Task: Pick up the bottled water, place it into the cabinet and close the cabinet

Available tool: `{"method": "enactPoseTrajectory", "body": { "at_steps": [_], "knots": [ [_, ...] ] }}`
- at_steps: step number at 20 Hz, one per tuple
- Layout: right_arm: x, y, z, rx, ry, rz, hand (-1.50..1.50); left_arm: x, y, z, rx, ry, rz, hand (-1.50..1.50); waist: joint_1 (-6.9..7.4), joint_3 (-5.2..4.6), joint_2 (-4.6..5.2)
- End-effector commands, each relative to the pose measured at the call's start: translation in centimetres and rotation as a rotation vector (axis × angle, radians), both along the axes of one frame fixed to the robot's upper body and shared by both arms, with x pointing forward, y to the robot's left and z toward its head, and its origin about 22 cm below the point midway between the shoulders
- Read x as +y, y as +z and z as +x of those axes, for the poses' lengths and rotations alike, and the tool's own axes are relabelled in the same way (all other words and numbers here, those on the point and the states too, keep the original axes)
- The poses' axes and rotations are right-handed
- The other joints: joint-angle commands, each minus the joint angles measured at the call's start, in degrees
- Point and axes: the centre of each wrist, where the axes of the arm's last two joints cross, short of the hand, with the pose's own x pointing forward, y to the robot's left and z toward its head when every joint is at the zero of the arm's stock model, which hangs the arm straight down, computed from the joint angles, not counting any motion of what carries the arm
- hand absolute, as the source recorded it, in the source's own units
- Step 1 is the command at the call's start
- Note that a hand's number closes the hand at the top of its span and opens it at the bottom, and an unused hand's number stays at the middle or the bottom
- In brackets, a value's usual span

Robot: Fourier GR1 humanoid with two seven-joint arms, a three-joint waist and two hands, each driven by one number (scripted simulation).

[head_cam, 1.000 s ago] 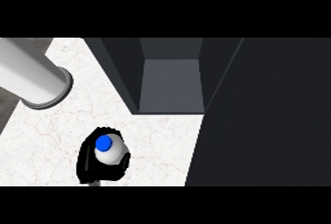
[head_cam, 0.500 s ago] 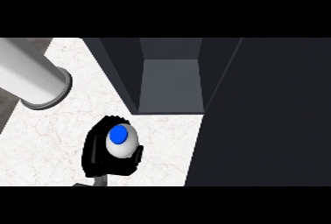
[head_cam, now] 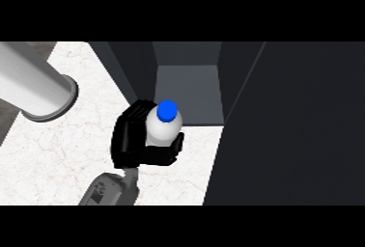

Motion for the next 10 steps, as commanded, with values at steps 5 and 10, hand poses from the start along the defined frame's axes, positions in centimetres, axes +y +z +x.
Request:
{"method": "enactPoseTrajectory", "body": {
  "at_steps": [5,10],
  "knots": [
    [-1.8,1.8,-1.6,-0.062,-0.027,0.013,-1.5,-2.4,4.1,3.4,-0.034,0.052,0.055,1.5,0.17,0.03,0.0],
    [-0.8,1.1,-2.3,-0.049,-0.016,0.02,-1.5,-2.7,4.1,7.3,-0.023,0.109,0.108,1.5,-0.56,0.0,0.1]
  ]
}}
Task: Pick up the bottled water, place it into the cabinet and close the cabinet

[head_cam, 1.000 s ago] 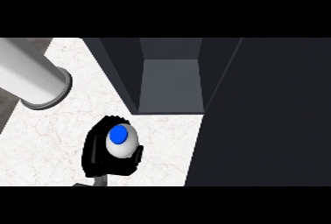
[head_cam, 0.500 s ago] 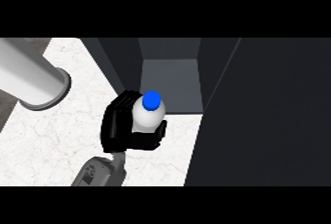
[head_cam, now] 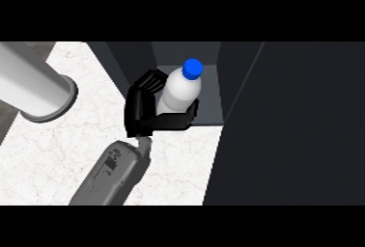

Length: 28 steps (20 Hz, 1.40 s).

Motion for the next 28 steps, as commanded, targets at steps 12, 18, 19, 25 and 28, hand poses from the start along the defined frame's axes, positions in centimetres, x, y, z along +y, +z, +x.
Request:
{"method": "enactPoseTrajectory", "body": {
  "at_steps": [12,18,19,25,28],
  "knots": [
    [-0.7,1.8,-1.7,-0.054,0.0,0.025,-1.5,-0.4,-0.8,7.5,0.088,0.123,0.191,1.5,-0.76,-0.03,0.27],
    [-1.4,2.3,-2.5,-0.063,0.015,0.017,-1.5,-0.7,-0.9,9.2,0.098,0.171,0.249,1.5,-1.22,-0.04,0.33],
    [-0.8,2.3,-1.9,-0.063,0.01,0.038,-1.5,-0.6,-1.7,9.1,0.093,0.196,0.277,1.5,-1.35,-0.08,0.44],
    [-1.4,2.1,-2.6,-0.049,0.029,0.044,-1.5,-0.6,-2.5,10.0,0.144,0.255,0.42,1.5,-1.65,-0.02,0.43],
    [-0.1,1.2,-1.7,-0.071,0.017,0.031,-1.5,-0.1,-3.2,10.2,0.161,0.295,0.42,1.5,-1.67,-0.07,0.6]
  ]
}}
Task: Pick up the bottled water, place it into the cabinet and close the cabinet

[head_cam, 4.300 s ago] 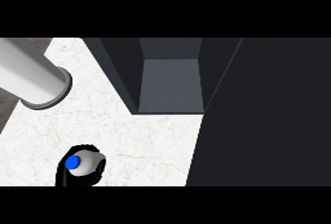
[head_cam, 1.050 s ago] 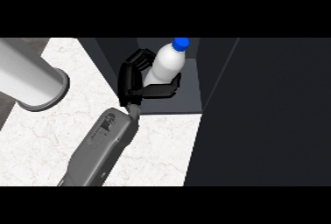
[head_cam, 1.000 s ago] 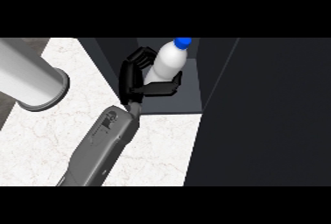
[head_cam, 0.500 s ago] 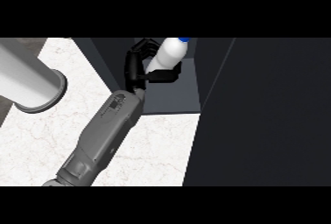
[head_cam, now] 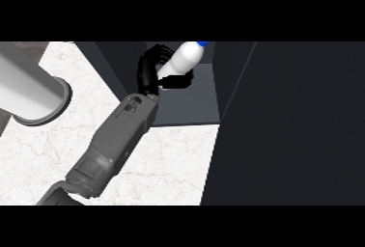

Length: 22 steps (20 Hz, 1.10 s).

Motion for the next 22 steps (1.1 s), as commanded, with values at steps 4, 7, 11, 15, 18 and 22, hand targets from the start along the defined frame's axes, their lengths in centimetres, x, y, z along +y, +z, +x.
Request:
{"method": "enactPoseTrajectory", "body": {
  "at_steps": [4,7,11,15,18,22],
  "knots": [
    [-1.1,2.1,-1.8,-0.043,0.016,0.025,-1.5,0.3,-0.8,0.6,0.033,0.062,0.029,1.5,-0.85,-0.01,0.22],
    [-0.9,2.5,-2.0,-0.054,0.031,0.011,-1.5,2.1,-2.1,0.5,0.032,0.071,0.035,1.5,-1.04,-0.09,0.41],
    [-2.1,2.8,-1.7,-0.048,0.027,0.01,-1.5,3.9,-3.1,0.3,0.032,0.078,0.084,1.5,-0.88,-0.01,0.5],
    [-0.9,1.6,-0.7,-0.038,0.041,0.007,-1.5,1.4,-2.8,0.3,0.035,0.114,0.186,-1.5,-1.45,-0.03,0.77],
    [-0.1,0.5,-0.8,-0.027,0.034,0.012,-1.5,2.3,-3.9,-0.1,0.084,0.117,0.228,-1.5,-1.86,-0.03,0.83],
    [-0.7,1.0,-1.4,-0.032,0.038,0.026,-1.5,2.1,-4.5,-0.5,0.077,0.16,0.265,-1.5,-1.93,-0.03,0.76]
  ]
}}
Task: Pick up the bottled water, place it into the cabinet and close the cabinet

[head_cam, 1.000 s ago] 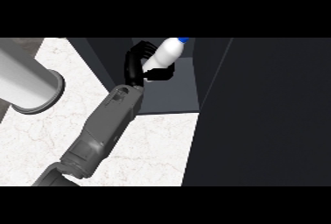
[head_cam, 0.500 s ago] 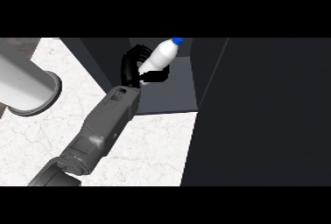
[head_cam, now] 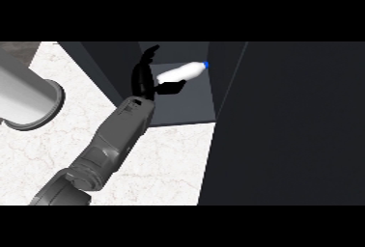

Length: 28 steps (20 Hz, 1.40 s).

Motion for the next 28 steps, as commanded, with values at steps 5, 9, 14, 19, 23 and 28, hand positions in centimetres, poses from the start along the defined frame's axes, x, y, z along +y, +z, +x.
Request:
{"method": "enactPoseTrajectory", "body": {
  "at_steps": [5,9,14,19,23,28],
  "knots": [
    [-0.2,0.6,-0.8,-0.033,0.026,0.013,-1.5,1.4,-0.9,-0.3,-0.007,0.061,0.06,-1.5,0.12,-0.03,0.29],
    [0.2,0.7,-1.2,-0.02,0.028,0.016,-1.5,1.5,-1.0,-0.3,-0.008,0.041,0.026,-1.5,0.61,-0.09,0.02],
    [-0.2,1.6,-2.1,-0.028,0.063,0.043,-1.5,0.3,-0.6,-0.4,-0.083,-0.095,-0.067,-1.5,-0.06,-0.17,-0.07],
    [-1.1,1.8,-1.1,-0.014,0.042,0.014,-1.5,0.0,1.0,0.2,-0.219,-0.258,-0.273,1.5,0.92,-0.12,-0.23],
    [-1.0,1.3,-1.9,0.0,0.014,-0.007,-1.5,0.2,0.8,0.0,-0.235,-0.338,-0.351,1.5,2.69,-0.02,-1.14],
    [-1.1,1.4,-1.4,-0.008,0.008,-0.002,-1.5,-0.1,1.0,-0.3,-0.227,-0.442,-0.472,1.5,3.15,0.01,-1.3]
  ]
}}
